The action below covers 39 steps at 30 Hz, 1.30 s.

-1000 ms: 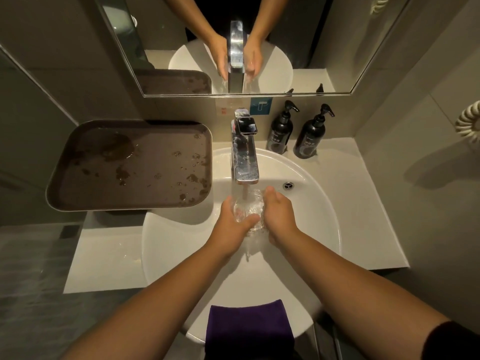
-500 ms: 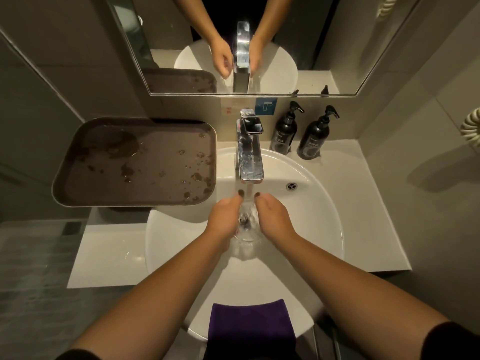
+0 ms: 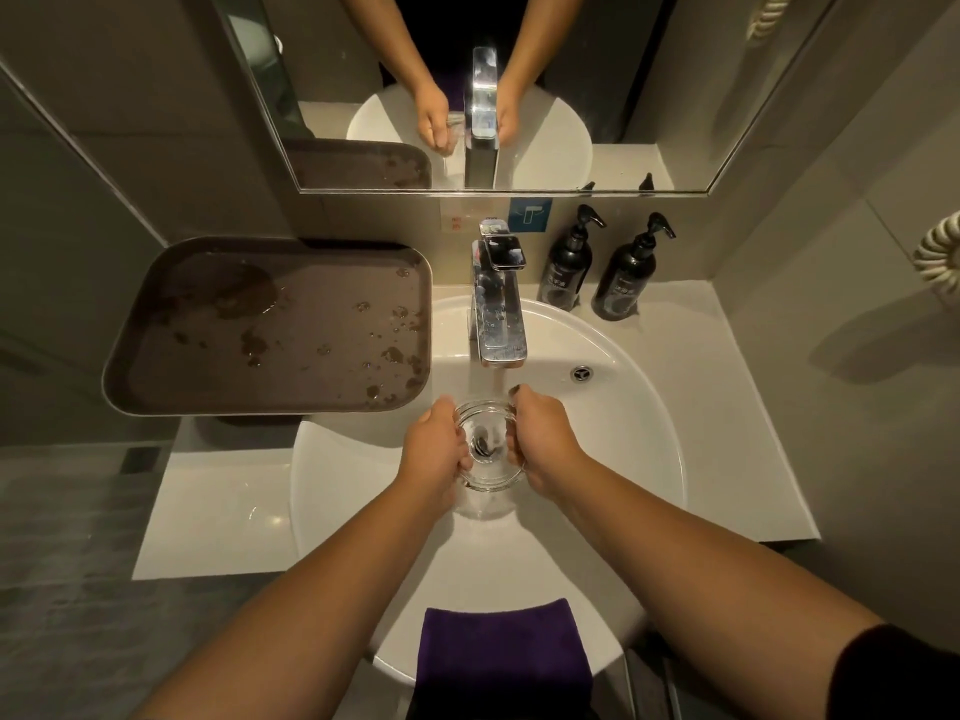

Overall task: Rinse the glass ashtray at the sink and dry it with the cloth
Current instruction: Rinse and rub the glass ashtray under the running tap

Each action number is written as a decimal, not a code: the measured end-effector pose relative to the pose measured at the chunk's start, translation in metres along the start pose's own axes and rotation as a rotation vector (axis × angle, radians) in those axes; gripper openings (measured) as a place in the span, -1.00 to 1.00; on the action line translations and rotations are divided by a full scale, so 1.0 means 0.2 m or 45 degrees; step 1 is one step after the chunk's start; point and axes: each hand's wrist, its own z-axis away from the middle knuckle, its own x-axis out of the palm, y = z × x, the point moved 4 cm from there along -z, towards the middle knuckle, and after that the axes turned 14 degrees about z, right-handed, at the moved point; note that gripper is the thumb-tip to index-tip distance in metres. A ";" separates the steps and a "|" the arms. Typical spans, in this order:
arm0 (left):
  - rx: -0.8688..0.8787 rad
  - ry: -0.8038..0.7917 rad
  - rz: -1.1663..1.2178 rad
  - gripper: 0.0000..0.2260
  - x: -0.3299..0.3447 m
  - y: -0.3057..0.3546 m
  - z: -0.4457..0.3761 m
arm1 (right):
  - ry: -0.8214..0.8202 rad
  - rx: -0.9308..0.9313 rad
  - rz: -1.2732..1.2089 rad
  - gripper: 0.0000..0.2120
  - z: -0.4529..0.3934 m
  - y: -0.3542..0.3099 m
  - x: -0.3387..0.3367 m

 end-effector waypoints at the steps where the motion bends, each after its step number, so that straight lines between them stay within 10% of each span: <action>1: 0.060 -0.091 -0.169 -0.62 0.00 0.03 -0.02 | -0.021 -0.060 0.110 -0.74 -0.01 -0.02 0.00; 5: 0.226 -0.093 -0.429 -0.66 0.02 0.10 -0.07 | -0.130 -0.136 0.326 -0.76 -0.03 -0.13 0.02; 12: -0.103 0.184 0.341 -0.75 0.07 0.00 -0.05 | -0.057 0.063 -0.468 -0.77 -0.03 -0.05 0.01; 19: 0.147 -0.142 -0.502 -0.62 0.10 0.07 -0.07 | -0.234 -0.157 0.346 -0.71 -0.04 -0.13 -0.05; 26: -0.088 0.075 0.295 -0.68 0.11 0.01 0.00 | -0.085 0.051 -0.269 -0.78 -0.05 -0.05 -0.04; 33: 0.178 -0.178 -0.571 -0.69 0.11 0.06 -0.06 | -0.295 -0.211 0.412 -0.74 -0.04 -0.13 -0.03; 39: -0.054 0.100 0.304 -0.68 0.11 0.03 -0.02 | -0.138 0.022 -0.267 -0.73 -0.03 -0.10 -0.04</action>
